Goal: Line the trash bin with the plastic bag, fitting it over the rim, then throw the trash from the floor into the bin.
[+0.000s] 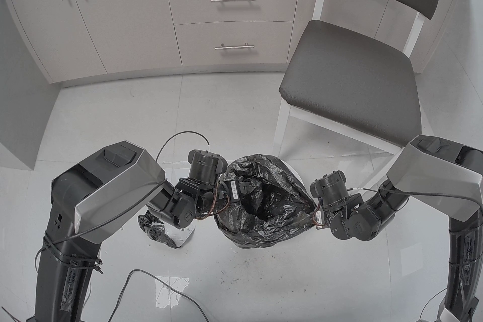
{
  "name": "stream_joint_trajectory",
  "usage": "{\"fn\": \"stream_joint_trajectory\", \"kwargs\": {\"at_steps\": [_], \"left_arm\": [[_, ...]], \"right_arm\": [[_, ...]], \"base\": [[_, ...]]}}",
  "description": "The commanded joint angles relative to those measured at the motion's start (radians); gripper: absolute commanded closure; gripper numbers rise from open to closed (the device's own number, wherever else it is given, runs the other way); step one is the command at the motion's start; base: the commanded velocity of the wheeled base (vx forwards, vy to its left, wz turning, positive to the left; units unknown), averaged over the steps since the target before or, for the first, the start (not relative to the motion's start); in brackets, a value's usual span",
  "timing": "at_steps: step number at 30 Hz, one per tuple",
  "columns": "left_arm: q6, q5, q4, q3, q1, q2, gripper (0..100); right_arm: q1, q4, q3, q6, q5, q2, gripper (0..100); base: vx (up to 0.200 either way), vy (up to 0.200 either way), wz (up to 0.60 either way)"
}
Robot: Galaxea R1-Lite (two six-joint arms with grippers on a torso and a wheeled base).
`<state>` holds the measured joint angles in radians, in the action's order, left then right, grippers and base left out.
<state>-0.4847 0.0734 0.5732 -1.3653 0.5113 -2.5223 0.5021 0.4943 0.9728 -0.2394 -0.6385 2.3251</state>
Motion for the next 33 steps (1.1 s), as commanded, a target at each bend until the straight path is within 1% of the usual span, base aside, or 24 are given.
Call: {"fn": "stream_joint_trajectory", "kwargs": {"at_steps": [1,4,8,17,21,24,25,26,27,30,33], "left_arm": [[-0.002,0.0,-0.001,-0.003,0.0,-0.003,0],[-0.002,0.0,-0.003,-0.009,-0.002,-0.004,0],[-0.002,0.0,-0.003,-0.012,-0.002,-0.004,0],[-0.002,0.0,-0.003,-0.012,-0.004,-0.013,0],[-0.005,0.0,-0.004,-0.011,-0.004,-0.009,0],[-0.008,0.012,-0.004,-0.011,-0.004,-0.009,0],[-0.008,0.012,-0.004,-0.011,-0.004,-0.009,0],[-0.009,0.014,-0.004,-0.012,-0.004,-0.01,0],[-0.008,0.014,-0.003,-0.012,-0.004,-0.01,0],[-0.009,0.014,-0.003,-0.015,-0.004,-0.01,0],[-0.009,0.014,-0.004,-0.021,-0.002,-0.01,0]], "right_arm": [[-0.008,0.0,-0.011,0.002,0.002,0.003,0],[-0.014,0.0,-0.014,0.002,0.016,0.005,0],[-0.047,0.007,0.001,0.006,0.04,0.025,0],[-0.077,0.01,0.023,0.003,0.053,0.062,0],[-0.066,0.012,0.024,-0.008,0.115,0.023,0],[-0.024,-0.003,-0.023,-0.043,0.223,-0.119,0],[-0.022,-0.005,-0.026,-0.044,0.227,-0.125,0],[-0.005,-0.011,-0.054,-0.044,0.286,-0.199,0],[0.012,-0.017,-0.077,-0.043,0.321,-0.24,0],[0.044,-0.017,-0.106,-0.044,0.361,-0.286,0],[0.081,-0.016,-0.121,-0.055,0.367,-0.291,0]], "base": [[0.0,0.0,0.0],[0.0,0.0,0.0],[0.0,0.0,0.0],[0.0,0.0,0.0],[0.0,0.0,0.0],[0.0,0.0,0.0],[0.0,0.0,0.0],[0.0,0.0,0.0],[0.0,0.0,0.0],[0.0,0.0,0.0],[0.0,0.0,0.0]]}}
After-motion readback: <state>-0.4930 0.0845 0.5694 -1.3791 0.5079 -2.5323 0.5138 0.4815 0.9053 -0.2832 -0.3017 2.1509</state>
